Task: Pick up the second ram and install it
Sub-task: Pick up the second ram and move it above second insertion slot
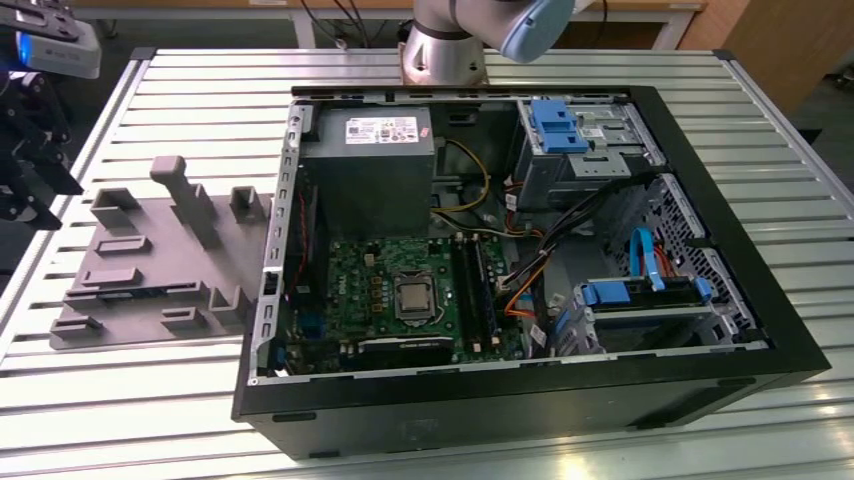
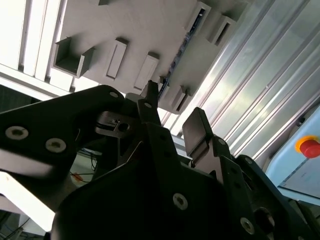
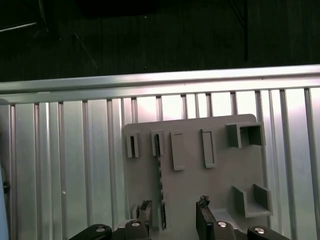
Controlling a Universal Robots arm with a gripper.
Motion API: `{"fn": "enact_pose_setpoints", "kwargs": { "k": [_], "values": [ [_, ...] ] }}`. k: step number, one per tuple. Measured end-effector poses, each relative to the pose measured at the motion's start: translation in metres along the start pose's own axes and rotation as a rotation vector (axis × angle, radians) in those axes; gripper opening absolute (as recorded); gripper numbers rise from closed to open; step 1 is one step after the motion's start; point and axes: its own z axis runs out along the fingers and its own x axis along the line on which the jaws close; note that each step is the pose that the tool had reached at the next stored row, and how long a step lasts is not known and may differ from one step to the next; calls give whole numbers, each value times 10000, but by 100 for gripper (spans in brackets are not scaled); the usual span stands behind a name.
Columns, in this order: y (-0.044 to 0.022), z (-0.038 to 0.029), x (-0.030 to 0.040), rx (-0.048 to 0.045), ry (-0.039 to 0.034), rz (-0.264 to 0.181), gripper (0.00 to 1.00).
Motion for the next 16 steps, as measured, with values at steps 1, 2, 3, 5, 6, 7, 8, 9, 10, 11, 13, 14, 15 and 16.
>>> {"fn": "enact_pose_setpoints", "kwargs": {
  "k": [1,2,3,5,6,7,8,9,10,11,13,14,15,16],
  "values": [
    [0,14,5,-2,1,-8,47],
    [0,24,6,-3,2,-15,47],
    [0,28,6,-3,2,-17,47],
    [0,27,6,-5,4,-20,47],
    [-1,28,7,-4,3,-20,47],
    [0,29,7,-3,2,-20,47],
    [0,29,7,-3,2,-20,47],
    [-1,29,7,-3,2,-20,47],
    [-1,30,7,-3,2,-20,47],
    [-1,30,7,-3,2,-20,47],
    [-1,32,7,-1,1,-20,47],
    [-1,38,7,1,-1,-20,47],
    [-1,45,7,2,-2,-20,47],
    [-1,51,7,-1,1,-20,47]
  ]
}}
